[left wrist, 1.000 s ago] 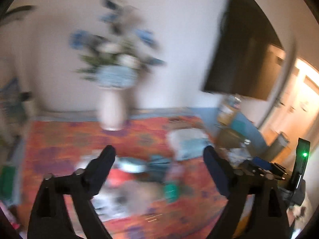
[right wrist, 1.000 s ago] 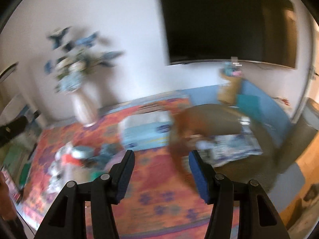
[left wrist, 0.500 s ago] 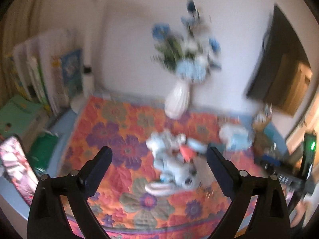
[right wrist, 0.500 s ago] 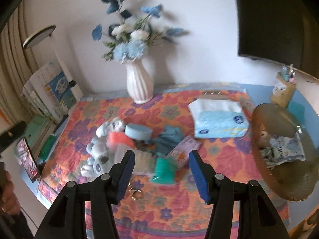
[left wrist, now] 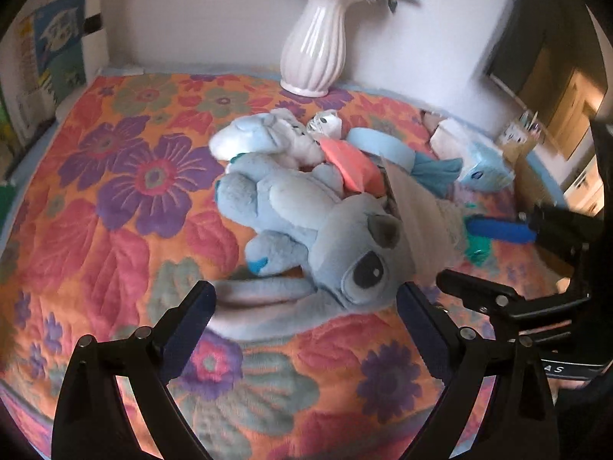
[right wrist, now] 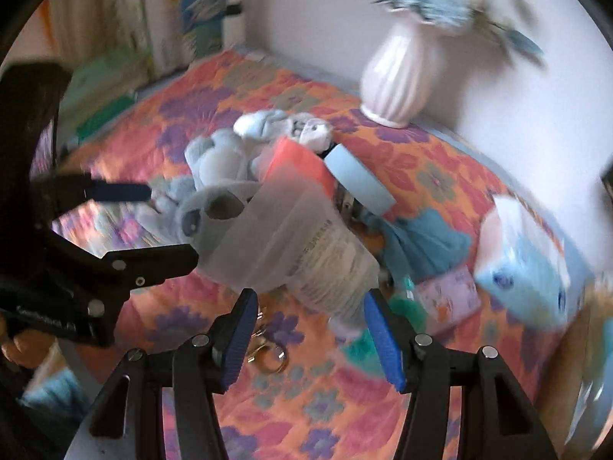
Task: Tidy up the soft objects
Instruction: 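Grasp the grey plush koala with left tool while right grasps white bag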
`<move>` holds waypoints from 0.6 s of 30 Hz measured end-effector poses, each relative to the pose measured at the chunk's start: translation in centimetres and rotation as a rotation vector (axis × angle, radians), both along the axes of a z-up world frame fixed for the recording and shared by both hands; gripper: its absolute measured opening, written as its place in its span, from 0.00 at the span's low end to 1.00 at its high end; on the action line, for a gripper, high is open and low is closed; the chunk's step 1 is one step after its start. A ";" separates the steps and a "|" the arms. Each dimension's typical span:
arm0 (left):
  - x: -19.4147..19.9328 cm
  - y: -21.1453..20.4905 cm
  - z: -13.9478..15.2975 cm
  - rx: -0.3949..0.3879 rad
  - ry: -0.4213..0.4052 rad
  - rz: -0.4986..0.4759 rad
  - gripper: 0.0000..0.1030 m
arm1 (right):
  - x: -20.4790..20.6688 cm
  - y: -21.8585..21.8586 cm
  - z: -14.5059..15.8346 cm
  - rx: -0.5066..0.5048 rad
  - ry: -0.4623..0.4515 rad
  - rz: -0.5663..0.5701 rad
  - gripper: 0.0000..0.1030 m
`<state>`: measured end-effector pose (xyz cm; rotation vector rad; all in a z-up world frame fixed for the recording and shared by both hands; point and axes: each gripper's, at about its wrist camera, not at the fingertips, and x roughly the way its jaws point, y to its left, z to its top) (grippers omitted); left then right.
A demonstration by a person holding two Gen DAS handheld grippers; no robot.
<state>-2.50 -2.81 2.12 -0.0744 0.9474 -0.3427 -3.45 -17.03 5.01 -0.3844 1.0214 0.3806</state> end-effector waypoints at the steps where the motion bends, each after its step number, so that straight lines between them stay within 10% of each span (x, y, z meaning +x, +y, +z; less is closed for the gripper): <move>1: 0.2 -0.3 -0.3 0.005 0.005 -0.012 0.92 | 0.5 0.1 -0.4 -0.025 0.002 0.018 0.54; 12: 1.2 -2.4 -1.0 0.023 -0.003 -0.092 0.91 | 4.2 0.3 -1.3 -0.070 -0.032 0.035 0.61; 15: 1.2 -2.1 -0.8 -0.089 0.016 -0.150 0.51 | 4.5 -0.3 -0.8 -0.036 -0.044 -0.010 0.42; 18: 0.5 -1.9 0.0 -0.054 -0.025 -0.146 0.46 | 3.7 -1.3 1.3 0.086 -0.071 -0.039 0.40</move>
